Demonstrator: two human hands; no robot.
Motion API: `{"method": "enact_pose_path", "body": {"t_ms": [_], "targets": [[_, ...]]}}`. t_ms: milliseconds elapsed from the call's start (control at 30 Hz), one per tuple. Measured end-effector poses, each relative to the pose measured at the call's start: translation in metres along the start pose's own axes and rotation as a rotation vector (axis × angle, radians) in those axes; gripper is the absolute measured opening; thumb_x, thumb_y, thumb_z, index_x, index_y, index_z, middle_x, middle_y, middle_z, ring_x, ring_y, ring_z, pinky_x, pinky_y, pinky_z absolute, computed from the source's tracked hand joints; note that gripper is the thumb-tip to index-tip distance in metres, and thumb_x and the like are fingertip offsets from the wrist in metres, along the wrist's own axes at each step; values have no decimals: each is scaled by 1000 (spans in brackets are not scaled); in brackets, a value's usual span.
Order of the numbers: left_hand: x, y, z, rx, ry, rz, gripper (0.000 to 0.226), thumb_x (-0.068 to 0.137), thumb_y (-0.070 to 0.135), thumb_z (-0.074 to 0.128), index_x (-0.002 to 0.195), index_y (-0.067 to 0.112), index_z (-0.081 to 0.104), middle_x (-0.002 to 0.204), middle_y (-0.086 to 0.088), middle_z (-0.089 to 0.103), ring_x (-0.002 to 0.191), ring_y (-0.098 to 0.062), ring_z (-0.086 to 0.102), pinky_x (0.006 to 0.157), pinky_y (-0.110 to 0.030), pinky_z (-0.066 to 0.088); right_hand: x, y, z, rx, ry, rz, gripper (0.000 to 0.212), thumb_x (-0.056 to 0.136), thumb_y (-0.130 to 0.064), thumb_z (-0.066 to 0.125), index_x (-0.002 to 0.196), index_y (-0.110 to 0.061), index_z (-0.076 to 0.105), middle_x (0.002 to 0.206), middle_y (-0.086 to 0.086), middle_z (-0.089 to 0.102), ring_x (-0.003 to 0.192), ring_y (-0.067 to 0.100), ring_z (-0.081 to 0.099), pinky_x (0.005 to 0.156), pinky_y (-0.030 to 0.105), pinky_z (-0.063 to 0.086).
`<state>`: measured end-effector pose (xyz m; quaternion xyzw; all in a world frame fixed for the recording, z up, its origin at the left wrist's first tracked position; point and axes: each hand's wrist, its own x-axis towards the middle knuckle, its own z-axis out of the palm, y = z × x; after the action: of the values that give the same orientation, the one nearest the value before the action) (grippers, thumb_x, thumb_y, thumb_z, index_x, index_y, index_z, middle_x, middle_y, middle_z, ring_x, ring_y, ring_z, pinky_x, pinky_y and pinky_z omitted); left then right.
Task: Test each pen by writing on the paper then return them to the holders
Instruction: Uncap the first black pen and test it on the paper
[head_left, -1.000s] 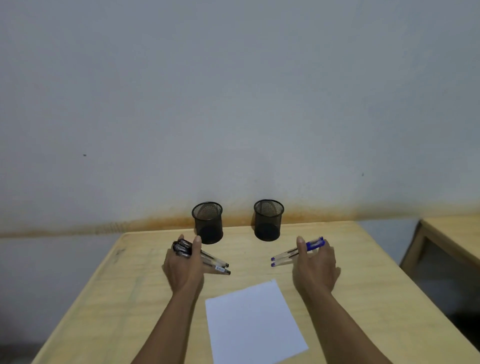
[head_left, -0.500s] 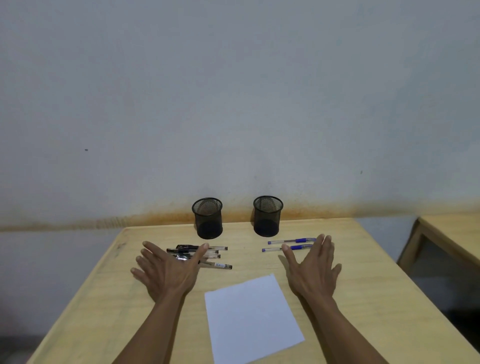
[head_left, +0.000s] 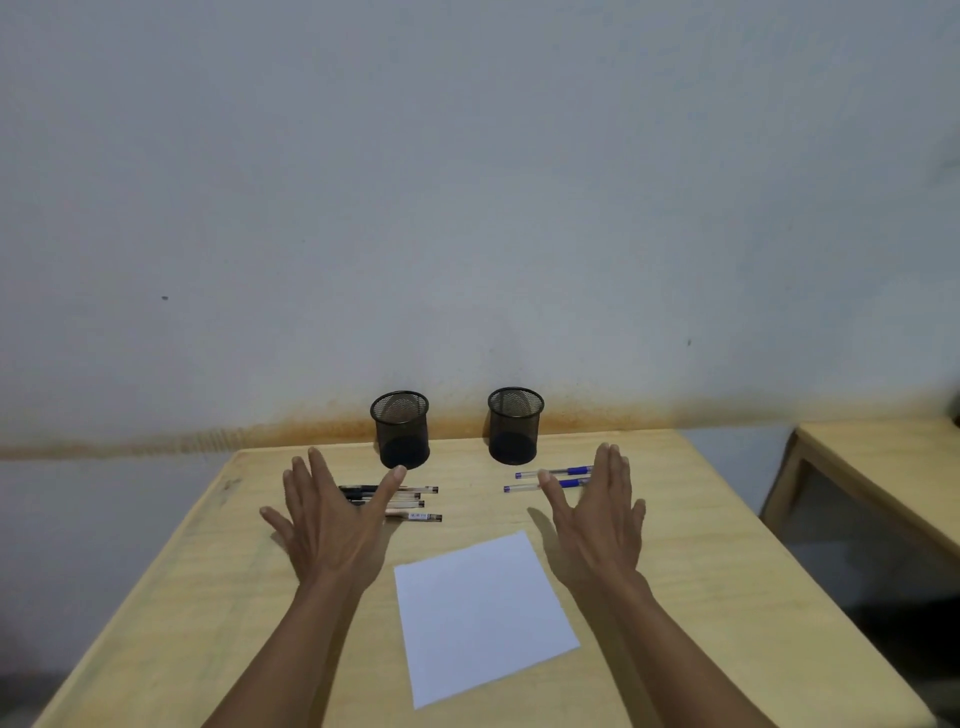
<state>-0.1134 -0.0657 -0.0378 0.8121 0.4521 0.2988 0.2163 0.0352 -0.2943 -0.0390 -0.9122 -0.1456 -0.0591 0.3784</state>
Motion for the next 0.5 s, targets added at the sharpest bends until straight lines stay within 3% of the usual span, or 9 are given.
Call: {"method": "enact_pose_path", "body": {"t_ms": [167, 267, 333, 500], "targets": [[-18, 5, -25, -152, -27, 65, 105, 75, 84, 46, 155, 21, 21, 164, -4, 15, 152, -16, 5, 121, -52, -7, -20, -4, -19, 152, -32, -46, 83, 96, -63, 46, 160, -23, 13, 169, -4, 13, 156, 13, 9, 125, 47, 14], [-36, -1, -40, -231, -49, 125, 91, 79, 79, 51, 149, 23, 36, 159, -4, 31, 148, -19, 21, 121, -53, 15, -42, -7, -28, 248, -80, -115, 68, 97, -54, 52, 155, -27, 30, 162, -4, 33, 149, 17, 29, 117, 39, 32], [-51, -6, -53, -275, -74, 148, 82, 80, 77, 53, 143, 24, 45, 153, -2, 41, 143, -19, 33, 115, -50, 31, -59, -8, -32, 232, -114, -174, 58, 98, -46, 55, 150, -23, 41, 156, -2, 43, 143, 19, 39, 111, 35, 36], [-99, -25, -67, -218, -158, 204, 58, 88, 58, 59, 138, 32, 49, 147, 6, 46, 125, -10, 48, 101, -31, 41, -93, -21, -22, 189, -213, -263, 42, 97, -42, 59, 136, -26, 57, 140, -6, 59, 130, 14, 52, 103, 27, 40]]}}
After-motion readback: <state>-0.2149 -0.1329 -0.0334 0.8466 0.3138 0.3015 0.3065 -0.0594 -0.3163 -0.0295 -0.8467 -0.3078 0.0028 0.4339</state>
